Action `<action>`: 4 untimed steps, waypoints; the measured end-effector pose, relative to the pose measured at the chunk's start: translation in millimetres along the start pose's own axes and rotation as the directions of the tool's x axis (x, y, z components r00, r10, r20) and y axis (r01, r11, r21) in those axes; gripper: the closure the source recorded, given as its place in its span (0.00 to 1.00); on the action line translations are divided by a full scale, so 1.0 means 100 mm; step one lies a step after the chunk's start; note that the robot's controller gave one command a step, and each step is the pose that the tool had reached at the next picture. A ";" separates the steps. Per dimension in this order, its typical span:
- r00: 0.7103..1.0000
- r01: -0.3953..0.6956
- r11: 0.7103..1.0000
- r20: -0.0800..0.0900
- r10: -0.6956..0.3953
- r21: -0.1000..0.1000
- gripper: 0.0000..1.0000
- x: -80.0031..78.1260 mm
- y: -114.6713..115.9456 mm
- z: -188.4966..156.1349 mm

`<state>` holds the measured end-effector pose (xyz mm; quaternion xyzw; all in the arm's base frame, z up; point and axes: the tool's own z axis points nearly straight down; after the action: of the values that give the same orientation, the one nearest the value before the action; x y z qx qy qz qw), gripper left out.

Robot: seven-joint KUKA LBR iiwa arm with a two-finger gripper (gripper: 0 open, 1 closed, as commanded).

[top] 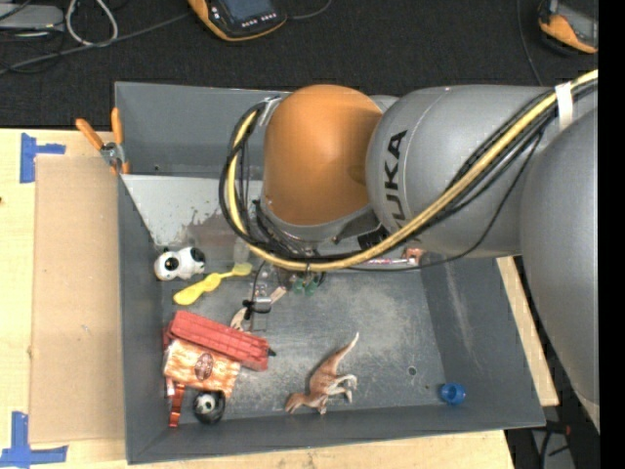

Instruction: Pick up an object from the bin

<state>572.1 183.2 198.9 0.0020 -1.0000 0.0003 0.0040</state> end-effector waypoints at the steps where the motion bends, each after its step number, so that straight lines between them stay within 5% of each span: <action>1: 1.000 -0.005 1.000 0.007 0.005 -0.001 0.00 -0.01 -0.01 -0.05; 2: 0.999 0.043 0.999 0.009 -0.043 -0.001 0.00 -0.05 -0.16 0.57; 3: 0.999 0.044 0.999 0.011 -0.044 -0.005 0.00 0.18 -0.41 1.09; 4: 0.982 0.190 0.982 0.005 -0.190 -0.001 0.00 0.26 -0.55 0.34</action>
Offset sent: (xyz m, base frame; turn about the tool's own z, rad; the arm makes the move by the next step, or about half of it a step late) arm 0.0047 -0.0257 -0.0963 -0.0675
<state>545.6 127.9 164.7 0.0975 -0.9952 -0.0010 0.0015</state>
